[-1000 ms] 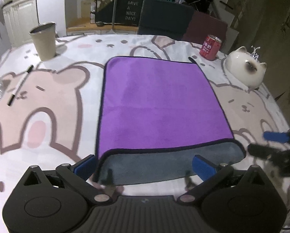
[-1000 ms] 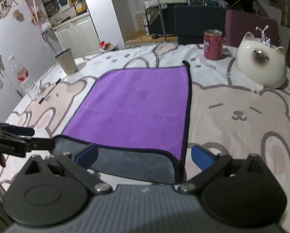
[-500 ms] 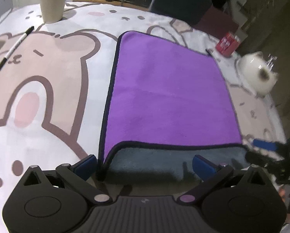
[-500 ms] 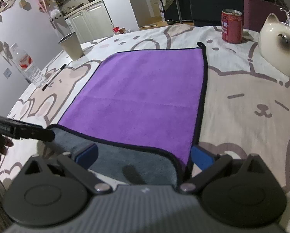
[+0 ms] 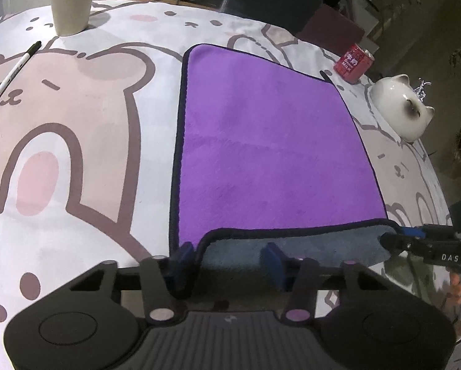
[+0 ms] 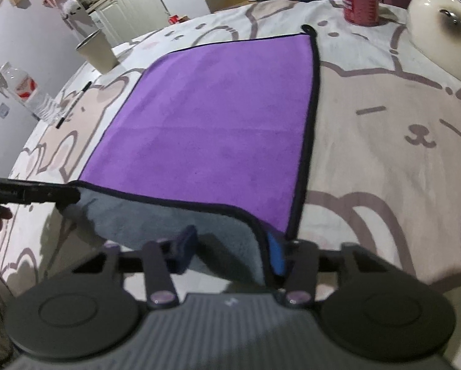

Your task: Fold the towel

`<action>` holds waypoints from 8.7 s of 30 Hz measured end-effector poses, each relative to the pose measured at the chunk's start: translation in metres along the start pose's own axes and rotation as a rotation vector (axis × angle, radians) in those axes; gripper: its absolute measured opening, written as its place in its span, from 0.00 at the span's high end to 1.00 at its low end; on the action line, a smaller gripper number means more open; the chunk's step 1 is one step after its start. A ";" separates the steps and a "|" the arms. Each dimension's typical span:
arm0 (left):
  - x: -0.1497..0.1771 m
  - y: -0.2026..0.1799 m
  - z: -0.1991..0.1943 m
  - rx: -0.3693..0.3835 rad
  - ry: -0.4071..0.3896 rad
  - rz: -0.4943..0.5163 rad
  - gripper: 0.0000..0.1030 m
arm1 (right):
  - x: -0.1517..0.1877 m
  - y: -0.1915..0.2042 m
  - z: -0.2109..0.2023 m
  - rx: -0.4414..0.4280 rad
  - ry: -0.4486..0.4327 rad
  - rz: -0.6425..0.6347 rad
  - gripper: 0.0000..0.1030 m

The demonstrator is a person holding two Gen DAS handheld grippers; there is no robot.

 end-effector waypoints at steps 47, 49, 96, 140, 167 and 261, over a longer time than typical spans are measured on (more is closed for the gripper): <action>-0.081 0.001 0.011 -0.078 -0.161 0.003 0.95 | -0.060 -0.011 -0.011 0.094 -0.182 -0.009 0.95; -0.087 0.000 0.015 -0.084 -0.166 0.006 0.95 | -0.068 -0.013 -0.007 0.097 -0.187 -0.010 0.94; -0.234 -0.004 0.098 -0.186 -0.180 0.128 0.95 | -0.213 -0.034 0.090 0.237 -0.194 -0.110 0.94; -0.192 -0.057 0.028 -0.210 -0.247 0.164 0.00 | -0.186 -0.009 0.026 0.214 -0.302 0.002 0.00; -0.105 -0.111 -0.118 -0.190 -0.350 0.233 0.00 | -0.105 0.048 -0.112 0.222 -0.391 -0.053 0.00; 0.090 -0.138 -0.229 -0.051 -0.491 0.376 0.00 | 0.074 0.126 -0.241 0.119 -0.543 -0.222 0.00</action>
Point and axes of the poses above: each gripper's, at about its wrist camera, not at the fingertips, and z roughly the way its jaws point, y to its left, x to its underside, the point moved 2 cm from there along z, roughly the way its jaws point, and after that the axes turned 7 degrees about -y, right-handed, at the moved point
